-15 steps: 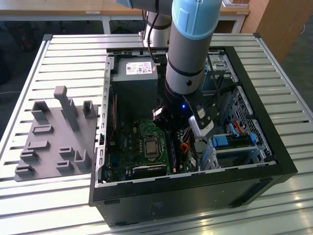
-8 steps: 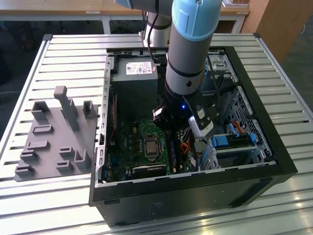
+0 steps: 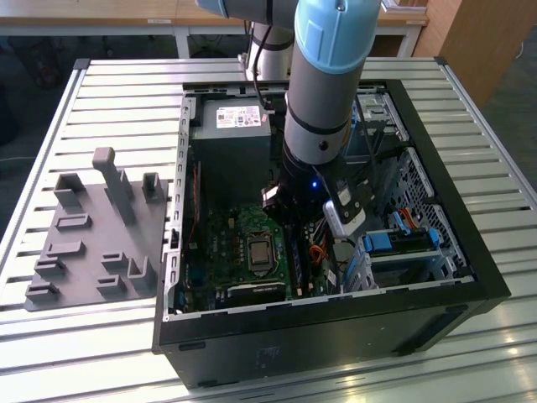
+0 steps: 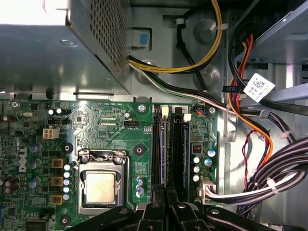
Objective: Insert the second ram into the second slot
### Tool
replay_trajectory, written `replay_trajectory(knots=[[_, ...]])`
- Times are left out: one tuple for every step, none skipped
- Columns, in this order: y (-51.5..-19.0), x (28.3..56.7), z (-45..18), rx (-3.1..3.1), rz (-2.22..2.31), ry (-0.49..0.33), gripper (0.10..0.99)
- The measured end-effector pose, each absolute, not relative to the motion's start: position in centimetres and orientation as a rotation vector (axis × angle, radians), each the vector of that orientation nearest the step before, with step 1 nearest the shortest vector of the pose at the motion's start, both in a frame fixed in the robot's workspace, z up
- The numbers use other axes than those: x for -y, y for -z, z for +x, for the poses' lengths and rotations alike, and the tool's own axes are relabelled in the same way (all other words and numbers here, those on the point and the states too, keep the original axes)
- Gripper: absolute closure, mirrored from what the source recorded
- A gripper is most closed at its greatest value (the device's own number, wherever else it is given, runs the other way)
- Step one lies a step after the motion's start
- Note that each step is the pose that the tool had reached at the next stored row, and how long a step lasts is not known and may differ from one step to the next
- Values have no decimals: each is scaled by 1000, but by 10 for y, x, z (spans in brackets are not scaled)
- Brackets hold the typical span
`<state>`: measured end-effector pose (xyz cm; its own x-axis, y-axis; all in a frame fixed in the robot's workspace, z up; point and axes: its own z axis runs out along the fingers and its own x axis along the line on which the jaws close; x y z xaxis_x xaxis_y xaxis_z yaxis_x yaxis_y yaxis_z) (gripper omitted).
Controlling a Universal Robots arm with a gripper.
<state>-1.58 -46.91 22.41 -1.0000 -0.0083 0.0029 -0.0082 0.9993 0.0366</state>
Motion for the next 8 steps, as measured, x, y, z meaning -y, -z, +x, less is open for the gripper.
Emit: replay_trajectory(knots=[[-224,469,-16,3138,13,58,957],[-224,469,-16,3138,13,58,957],[-223,469,-16,3138,13,58,957],[-223,469,-16,3138,13,58,957],[-223,469,-16,3138,13,58,957],[-223,469,-16,3138,13,58,957],[-223,468,-16,3138,13,58,957],[-223,468,-16,3138,13,58,957]])
